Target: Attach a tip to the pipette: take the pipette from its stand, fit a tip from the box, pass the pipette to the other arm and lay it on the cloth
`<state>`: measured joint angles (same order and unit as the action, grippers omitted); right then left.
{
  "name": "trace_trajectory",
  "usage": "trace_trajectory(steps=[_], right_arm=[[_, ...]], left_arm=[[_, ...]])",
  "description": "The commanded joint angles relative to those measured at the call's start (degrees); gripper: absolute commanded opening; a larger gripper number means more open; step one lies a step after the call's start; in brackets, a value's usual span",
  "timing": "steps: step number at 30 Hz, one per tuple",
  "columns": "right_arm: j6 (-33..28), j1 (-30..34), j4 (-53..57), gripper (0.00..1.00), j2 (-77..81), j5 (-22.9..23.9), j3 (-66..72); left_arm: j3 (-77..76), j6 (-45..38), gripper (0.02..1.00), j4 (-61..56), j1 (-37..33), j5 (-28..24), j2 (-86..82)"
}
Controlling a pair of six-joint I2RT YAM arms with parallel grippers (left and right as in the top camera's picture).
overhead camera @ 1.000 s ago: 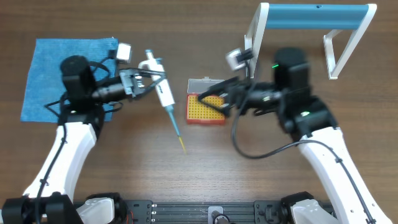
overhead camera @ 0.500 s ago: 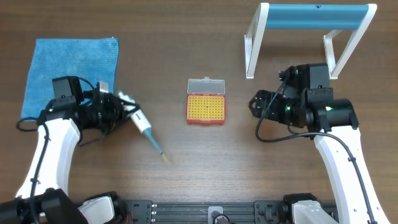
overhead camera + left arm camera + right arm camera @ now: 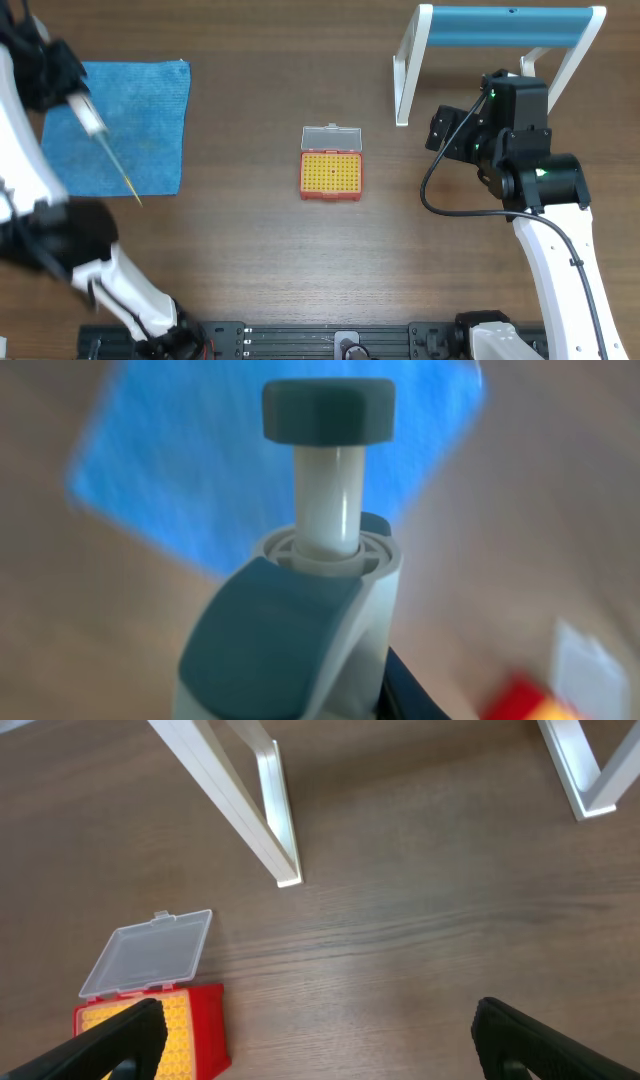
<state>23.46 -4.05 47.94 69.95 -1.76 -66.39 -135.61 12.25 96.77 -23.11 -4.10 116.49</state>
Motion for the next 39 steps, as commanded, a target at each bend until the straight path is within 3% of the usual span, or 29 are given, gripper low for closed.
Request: trace_trajectory(steps=[1,5,10,13,18,24,39], right_arm=[[4.68,-1.55,2.69,0.991,0.02,1.09,-0.76],[7.3,-3.39,6.03,0.989,0.02,1.11,-0.76],[11.67,-6.49,7.52,0.991,0.02,1.11,-0.76],[13.6,-8.41,7.52,0.989,0.02,1.14,-0.76],[18.03,-10.45,7.5,0.989,0.04,1.14,-0.76],[20.72,-11.63,7.5,0.989,0.04,1.16,-0.76],[22.86,-11.69,7.45,0.991,0.04,1.14,-0.76]], left_arm=[[-18.29,-0.02,0.027,-0.57,2.23,12.33,16.98],[-17.31,-4.87,0.029,0.04,2.99,19.96,22.4],[-17.0,-7.28,0.027,-3.43,2.97,23.43,27.36],[-16.85,-10.62,0.027,-6.54,2.95,22.88,28.89],[-16.72,-18.43,0.027,-11.96,2.93,13.53,31.87],[-16.61,-22.95,0.027,-14.64,3.04,13.9,35.63],[-13.75,-22.86,0.027,-16.0,3.06,11.39,39.91]])
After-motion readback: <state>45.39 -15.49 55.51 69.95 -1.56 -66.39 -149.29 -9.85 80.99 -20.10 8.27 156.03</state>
